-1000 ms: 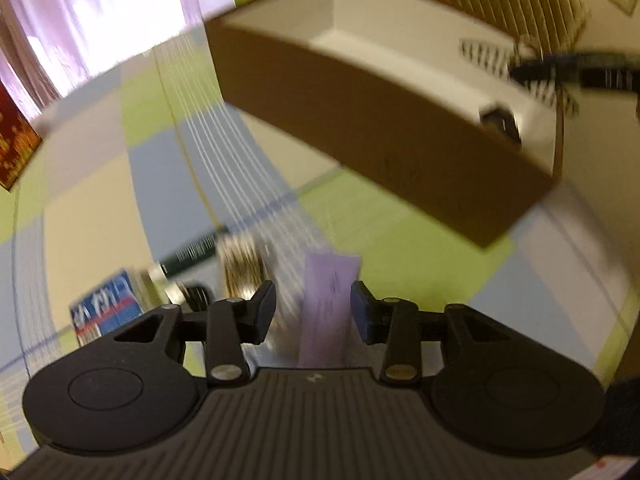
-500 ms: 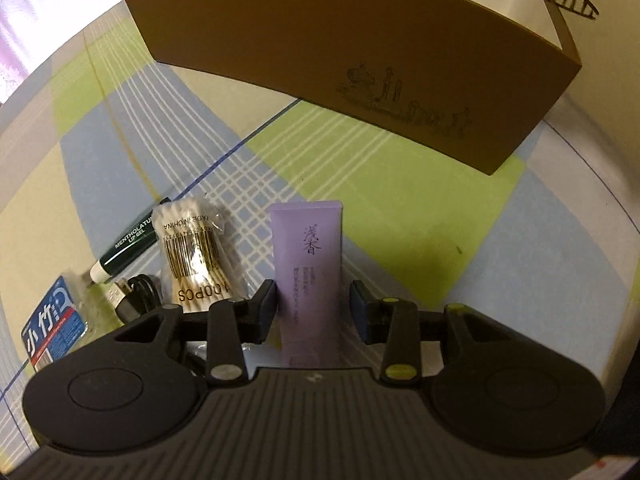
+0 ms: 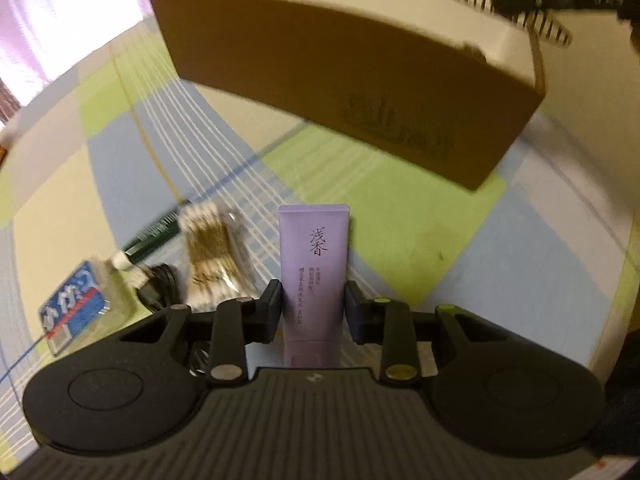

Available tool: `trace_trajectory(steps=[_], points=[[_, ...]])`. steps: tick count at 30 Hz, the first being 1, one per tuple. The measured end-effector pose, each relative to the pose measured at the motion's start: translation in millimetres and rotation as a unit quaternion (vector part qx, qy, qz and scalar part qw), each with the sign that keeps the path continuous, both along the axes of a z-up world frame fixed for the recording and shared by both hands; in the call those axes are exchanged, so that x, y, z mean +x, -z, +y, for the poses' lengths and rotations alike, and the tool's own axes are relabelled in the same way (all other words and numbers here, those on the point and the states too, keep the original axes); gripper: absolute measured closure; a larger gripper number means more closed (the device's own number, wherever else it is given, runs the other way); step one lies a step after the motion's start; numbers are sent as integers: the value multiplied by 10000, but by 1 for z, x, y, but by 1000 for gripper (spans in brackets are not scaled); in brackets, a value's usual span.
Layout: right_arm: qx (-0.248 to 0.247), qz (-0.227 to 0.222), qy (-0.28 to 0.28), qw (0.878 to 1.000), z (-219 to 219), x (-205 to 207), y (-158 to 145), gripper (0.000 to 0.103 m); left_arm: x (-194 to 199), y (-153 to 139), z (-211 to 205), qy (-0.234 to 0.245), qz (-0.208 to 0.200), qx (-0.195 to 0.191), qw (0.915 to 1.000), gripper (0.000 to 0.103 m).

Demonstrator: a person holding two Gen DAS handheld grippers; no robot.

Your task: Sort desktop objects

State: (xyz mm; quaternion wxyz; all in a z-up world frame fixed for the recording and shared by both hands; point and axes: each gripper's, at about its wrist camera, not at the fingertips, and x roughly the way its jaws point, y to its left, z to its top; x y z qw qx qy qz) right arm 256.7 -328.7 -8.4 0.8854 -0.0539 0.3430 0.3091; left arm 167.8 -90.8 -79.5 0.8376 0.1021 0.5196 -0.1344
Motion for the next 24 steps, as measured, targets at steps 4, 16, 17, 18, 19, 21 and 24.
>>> trace_trajectory(steps=[4, 16, 17, 18, 19, 21, 24], points=[[-2, -31, -93, 10000, 3, 5, -1, 67, 4, -28, 1, -80, -302, -46, 9995, 75], [8, -187, -181, 9997, 2, 30, -8, 67, 63, -94, -31, 203, -1123, -259, 9931, 75], [-3, -179, -183, 9997, 2, 34, -8, 67, 71, -98, -36, 238, -1169, -293, 9924, 75], [-9, -171, -186, 9997, 2, 38, -8, 67, 79, -101, -39, 268, -1212, -335, 9917, 75], [-24, -154, -190, 9997, 3, 42, -7, 67, 87, -104, -42, 264, -1250, -373, 9911, 75], [-79, -163, -194, 9996, 5, 51, -6, 67, 105, -109, -49, 299, -1291, -453, 9901, 75], [-155, -151, -173, 9996, 9, 65, -4, 67, 132, -111, -61, 347, -1295, -499, 9897, 75]])
